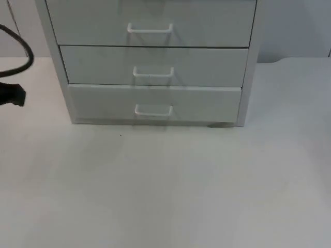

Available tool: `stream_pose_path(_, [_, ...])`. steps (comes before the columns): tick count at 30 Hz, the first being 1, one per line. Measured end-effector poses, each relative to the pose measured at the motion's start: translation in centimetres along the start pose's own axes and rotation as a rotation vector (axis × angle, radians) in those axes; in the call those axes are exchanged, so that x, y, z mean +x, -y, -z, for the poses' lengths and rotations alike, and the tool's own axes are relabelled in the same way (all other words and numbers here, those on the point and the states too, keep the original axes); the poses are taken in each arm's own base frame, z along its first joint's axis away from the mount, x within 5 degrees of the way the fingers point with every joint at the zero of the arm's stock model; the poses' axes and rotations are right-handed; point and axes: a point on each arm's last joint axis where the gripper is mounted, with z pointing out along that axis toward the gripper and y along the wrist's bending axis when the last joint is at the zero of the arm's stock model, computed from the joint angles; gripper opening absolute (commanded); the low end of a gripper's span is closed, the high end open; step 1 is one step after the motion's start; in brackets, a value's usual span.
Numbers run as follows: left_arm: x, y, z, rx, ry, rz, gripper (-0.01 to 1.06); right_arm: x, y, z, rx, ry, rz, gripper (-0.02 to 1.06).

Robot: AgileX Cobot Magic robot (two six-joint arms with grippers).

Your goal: Open the drawer with the left hand, place the block into the drawer with the right hand, then close the drawer with the left hand.

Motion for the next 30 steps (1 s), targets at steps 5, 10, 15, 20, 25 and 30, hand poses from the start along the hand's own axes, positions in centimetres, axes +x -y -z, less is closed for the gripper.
stream_pose_path(5, [0.0, -1.3, 0.9, 0.050, -0.005, 0.054, 0.00, 0.0, 0.0, 0.0, 0.000, 0.000, 0.000, 1.05])
stream_pose_path(10, [-0.1, -2.0, 2.1, 0.058, 0.026, 0.050, 0.08, 0.0, 0.0, 0.0, 0.000, 0.000, 0.000, 1.05])
stream_pose_path(15, [-0.2, -1.8, 3.4, 0.059, 0.069, 0.030, 0.56, 0.0, 0.0, 0.0, 0.000, 0.000, 0.000, 1.05])
stream_pose_path(20, [0.0, -1.6, 5.8, 0.052, 0.127, 0.004, 1.06, 0.0, 0.0, 0.0, 0.000, 0.000, 0.000, 1.05])
stream_pose_path(25, [0.7, -1.2, 9.2, 0.044, 0.214, -0.035, 1.05, 0.0, 0.0, 0.0, 0.000, 0.000, 0.000, 1.05])
stream_pose_path(30, [1.6, -0.9, 12.8, 0.018, 0.336, -0.083, 1.05, 0.0, 0.0, 0.0, 0.000, 0.000, 0.000, 1.05])
